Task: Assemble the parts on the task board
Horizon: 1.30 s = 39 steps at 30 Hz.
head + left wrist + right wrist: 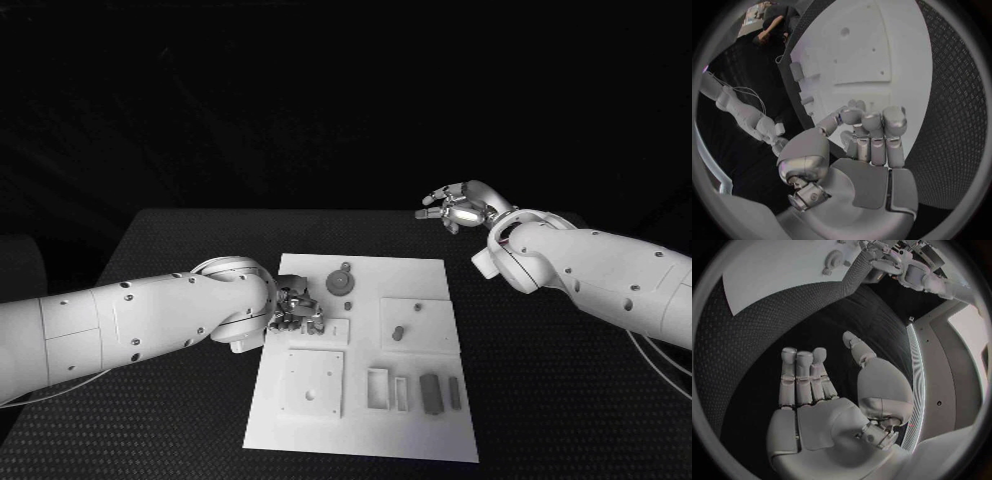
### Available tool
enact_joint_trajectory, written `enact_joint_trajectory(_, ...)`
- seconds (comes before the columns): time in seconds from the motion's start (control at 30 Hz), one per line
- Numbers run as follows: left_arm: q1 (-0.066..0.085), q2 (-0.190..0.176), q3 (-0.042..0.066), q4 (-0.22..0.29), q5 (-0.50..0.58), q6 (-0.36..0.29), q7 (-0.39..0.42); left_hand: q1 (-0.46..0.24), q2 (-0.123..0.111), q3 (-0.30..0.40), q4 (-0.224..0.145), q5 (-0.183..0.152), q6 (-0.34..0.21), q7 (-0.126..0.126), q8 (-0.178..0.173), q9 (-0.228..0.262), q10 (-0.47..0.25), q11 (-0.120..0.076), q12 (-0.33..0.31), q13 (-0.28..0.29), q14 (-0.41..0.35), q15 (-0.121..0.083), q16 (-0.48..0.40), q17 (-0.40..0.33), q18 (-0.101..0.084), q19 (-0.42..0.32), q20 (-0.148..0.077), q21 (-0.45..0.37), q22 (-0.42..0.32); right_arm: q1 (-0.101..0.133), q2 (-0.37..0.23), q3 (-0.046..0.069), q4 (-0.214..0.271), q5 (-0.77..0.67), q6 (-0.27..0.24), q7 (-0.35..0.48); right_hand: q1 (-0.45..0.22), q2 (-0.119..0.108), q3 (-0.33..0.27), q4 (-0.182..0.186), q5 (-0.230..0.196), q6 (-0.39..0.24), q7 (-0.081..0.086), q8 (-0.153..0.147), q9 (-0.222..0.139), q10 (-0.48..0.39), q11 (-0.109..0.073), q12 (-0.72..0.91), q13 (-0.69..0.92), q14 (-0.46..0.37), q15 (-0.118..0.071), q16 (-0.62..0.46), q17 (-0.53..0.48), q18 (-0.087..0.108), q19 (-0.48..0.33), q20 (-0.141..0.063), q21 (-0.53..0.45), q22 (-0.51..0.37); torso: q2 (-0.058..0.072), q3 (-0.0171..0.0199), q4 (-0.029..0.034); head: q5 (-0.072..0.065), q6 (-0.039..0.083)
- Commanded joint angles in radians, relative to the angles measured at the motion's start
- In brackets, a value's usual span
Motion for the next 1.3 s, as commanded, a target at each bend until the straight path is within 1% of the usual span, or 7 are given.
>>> enact_joint_trajectory(0.03,-0.004,0.002,-0.001,0.004,-0.012,-0.003,0.005,-0.013,0.006,0.009,0.001,0.003,0.132,-0.062,0.001,-0.001,-0.004,-0.007,0.003,-0.002,0.007,-0.007,-0.002,0.001,0.114,0.024,-0.033,0.004,0.002,0.000,0.000,0.001,0.002,-0.001,0.014,0.004,0.004,0.009,-0.006,0.000,0.007,0.036,0.031,0.006,-0.002,-0.148,0.022,0.004,-0.001,-0.008,-0.002,0.005,-0.002,0.030,-0.004,0.002,-0.005,0.013,0.000,0.0003,0.0004,-0.001,-0.001)
enact_joint_trajectory(0.3,-0.005,0.001,-0.001,0.006,-0.017,-0.004,0.009,-0.023,0.011,0.012,-0.001,0.009,0.138,-0.063,0.001,0.001,-0.003,-0.008,0.003,-0.005,0.007,-0.006,-0.003,0.002,0.113,0.021,-0.032,0.006,0.003,0.000,0.001,0.001,0.000,-0.001,0.014,0.004,0.003,0.009,-0.007,0.000,0.011,0.036,0.031,0.006,-0.003,-0.148,0.022,0.005,-0.002,-0.008,-0.002,0.006,-0.002,0.030,-0.004,0.002,-0.005,0.013,0.000,-0.0001,-0.0003,0.000,-0.002)
enact_joint_trajectory(0.37,-0.005,0.000,-0.001,0.007,-0.017,-0.008,0.010,-0.027,0.014,0.015,-0.004,0.016,0.140,-0.064,0.000,0.001,-0.003,-0.008,0.003,-0.007,0.008,-0.006,-0.004,0.002,0.112,0.020,-0.032,0.008,0.004,0.000,0.001,0.001,0.000,-0.001,0.015,0.004,0.003,0.010,-0.007,0.000,0.013,0.036,0.031,0.006,-0.003,-0.148,0.022,0.005,-0.003,-0.008,-0.002,0.006,-0.003,0.030,-0.004,0.002,-0.005,0.013,0.000,-0.0002,-0.0002,0.000,-0.002)
enact_joint_trajectory(0.63,-0.005,-0.005,-0.001,0.014,-0.017,-0.047,0.018,-0.029,0.016,0.023,-0.007,0.026,0.143,-0.065,-0.001,0.002,-0.003,-0.009,0.003,-0.010,0.008,-0.004,-0.004,0.003,0.111,0.017,-0.031,0.011,0.006,0.000,0.001,0.001,0.000,0.000,0.014,0.005,0.001,0.010,-0.008,0.000,0.015,0.036,0.031,0.006,-0.004,-0.149,0.022,0.006,-0.004,-0.008,-0.002,0.007,-0.003,0.030,-0.003,0.002,-0.005,0.013,0.000,-0.0007,0.0006,-0.001,-0.003)
enact_joint_trajectory(0.87,-0.008,-0.009,-0.001,0.022,-0.022,-0.067,0.015,-0.031,0.019,0.029,-0.008,0.036,0.147,-0.066,-0.001,0.002,-0.002,-0.010,0.004,-0.012,0.010,-0.002,-0.004,0.005,0.109,0.014,-0.029,0.015,0.009,0.000,0.000,0.001,0.000,0.000,0.015,0.004,0.000,0.010,-0.008,0.001,0.015,0.036,0.031,0.007,-0.004,-0.149,0.022,0.006,-0.004,-0.008,-0.002,0.007,-0.004,0.030,-0.003,0.003,-0.005,0.013,0.000,-0.0001,0.0009,0.000,-0.004)
enact_joint_trajectory(1.03,-0.010,-0.011,-0.001,0.026,-0.023,-0.082,0.012,-0.035,0.018,0.033,-0.009,0.046,0.151,-0.067,-0.002,0.003,-0.001,-0.011,0.007,-0.013,0.011,0.000,-0.003,0.006,0.108,0.012,-0.028,0.019,0.012,0.000,-0.001,0.000,0.001,0.000,0.015,0.004,0.000,0.010,-0.008,0.001,0.016,0.036,0.031,0.007,-0.005,-0.149,0.022,0.006,-0.005,-0.008,-0.002,0.007,-0.004,0.030,-0.003,0.003,-0.005,0.013,0.000,0.0003,0.0011,0.001,-0.004)
enact_joint_trajectory(1.3,-0.014,-0.016,-0.001,0.032,-0.028,-0.077,0.006,-0.039,0.014,0.040,-0.011,0.057,0.159,-0.069,-0.002,0.003,0.001,-0.013,0.012,-0.013,0.014,0.004,0.001,0.010,0.104,0.008,-0.025,0.027,0.017,0.000,-0.001,0.000,0.000,0.000,0.016,0.004,0.000,0.010,-0.009,0.000,0.016,0.036,0.031,0.007,-0.005,-0.149,0.022,0.007,-0.005,-0.009,-0.002,0.007,-0.004,0.030,-0.003,0.003,-0.005,0.013,0.000,0.0004,0.0013,0.003,-0.007)
